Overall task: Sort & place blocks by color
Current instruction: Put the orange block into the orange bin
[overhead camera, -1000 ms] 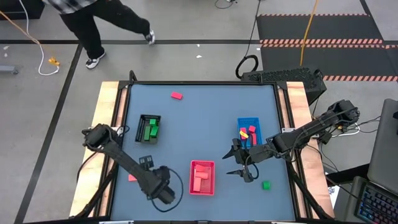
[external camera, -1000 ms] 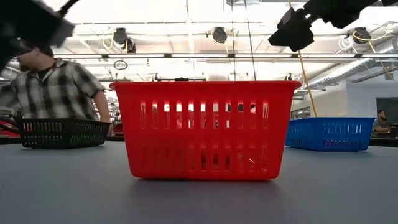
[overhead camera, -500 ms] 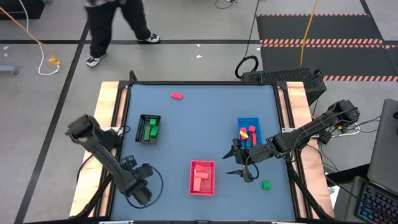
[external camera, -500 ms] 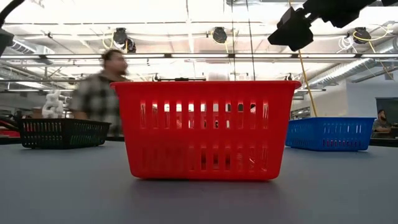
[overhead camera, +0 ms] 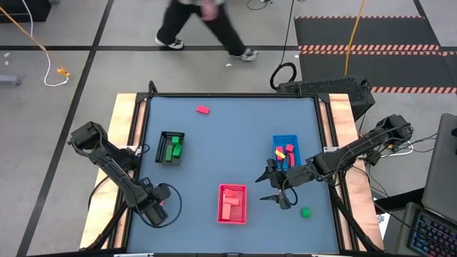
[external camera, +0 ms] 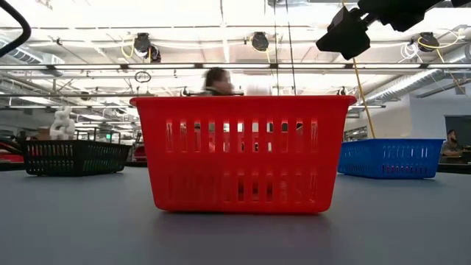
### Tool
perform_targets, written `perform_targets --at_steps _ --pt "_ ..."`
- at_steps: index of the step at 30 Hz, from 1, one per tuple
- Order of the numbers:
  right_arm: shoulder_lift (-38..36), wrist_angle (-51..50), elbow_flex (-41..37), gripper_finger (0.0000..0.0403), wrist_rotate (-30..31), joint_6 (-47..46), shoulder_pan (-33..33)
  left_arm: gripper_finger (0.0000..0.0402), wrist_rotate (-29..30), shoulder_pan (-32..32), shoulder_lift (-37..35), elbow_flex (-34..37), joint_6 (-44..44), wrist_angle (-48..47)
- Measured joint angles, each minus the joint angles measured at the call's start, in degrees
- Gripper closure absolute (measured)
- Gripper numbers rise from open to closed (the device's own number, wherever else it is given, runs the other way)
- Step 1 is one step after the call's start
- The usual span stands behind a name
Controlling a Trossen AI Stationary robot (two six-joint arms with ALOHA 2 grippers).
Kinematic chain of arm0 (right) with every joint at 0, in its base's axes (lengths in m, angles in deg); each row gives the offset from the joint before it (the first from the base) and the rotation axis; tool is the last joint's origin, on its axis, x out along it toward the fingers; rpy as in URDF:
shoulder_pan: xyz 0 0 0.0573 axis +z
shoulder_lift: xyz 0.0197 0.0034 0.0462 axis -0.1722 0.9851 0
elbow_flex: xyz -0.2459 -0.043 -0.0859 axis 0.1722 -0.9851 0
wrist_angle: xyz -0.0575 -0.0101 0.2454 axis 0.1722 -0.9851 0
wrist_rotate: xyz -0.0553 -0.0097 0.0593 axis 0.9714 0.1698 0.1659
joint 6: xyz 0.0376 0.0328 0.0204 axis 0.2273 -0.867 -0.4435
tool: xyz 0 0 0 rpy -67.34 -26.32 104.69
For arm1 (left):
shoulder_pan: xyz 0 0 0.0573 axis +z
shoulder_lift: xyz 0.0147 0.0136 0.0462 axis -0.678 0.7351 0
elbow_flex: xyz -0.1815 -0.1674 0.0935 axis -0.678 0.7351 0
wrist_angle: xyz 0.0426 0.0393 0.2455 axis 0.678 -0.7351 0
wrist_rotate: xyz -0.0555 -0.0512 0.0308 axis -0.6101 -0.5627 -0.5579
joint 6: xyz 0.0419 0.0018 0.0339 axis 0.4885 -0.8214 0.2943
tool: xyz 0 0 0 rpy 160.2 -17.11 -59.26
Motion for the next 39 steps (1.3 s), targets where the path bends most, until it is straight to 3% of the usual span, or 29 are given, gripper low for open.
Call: perform_targets --at_steps 5,8,11,16,29,39 --pt "0.00 -0.08 0.00 0.0096 0.00 0.30 0.00 0.0091 1.72 -0.04 -0.07 1.01 2.01 2.60" --pt "0.00 -0.07 0.00 0.0096 0.00 0.32 0.00 0.0114 2.05 -0.04 -0.14 1.80 3.47 5.13" --pt "0.00 -0.07 0.00 0.0096 0.00 0.30 0.00 0.0163 1.98 -0.04 -0.08 2.15 4.05 6.23" --pt "0.00 -0.04 0.00 0.0096 -0.12 0.02 0.00 0.0278 1.27 0.00 0.00 2.12 5.07 7.72" --pt "0.00 -0.05 -0.02 0.0096 -0.21 0.25 0.00 0.0278 -1.58 2.44 -3.03 -2.76 4.60 4.96" --pt "0.00 -0.07 -0.02 0.0096 -0.20 -0.05 0.00 0.0278 13.85 8.31 -2.89 -15.67 14.48 4.79"
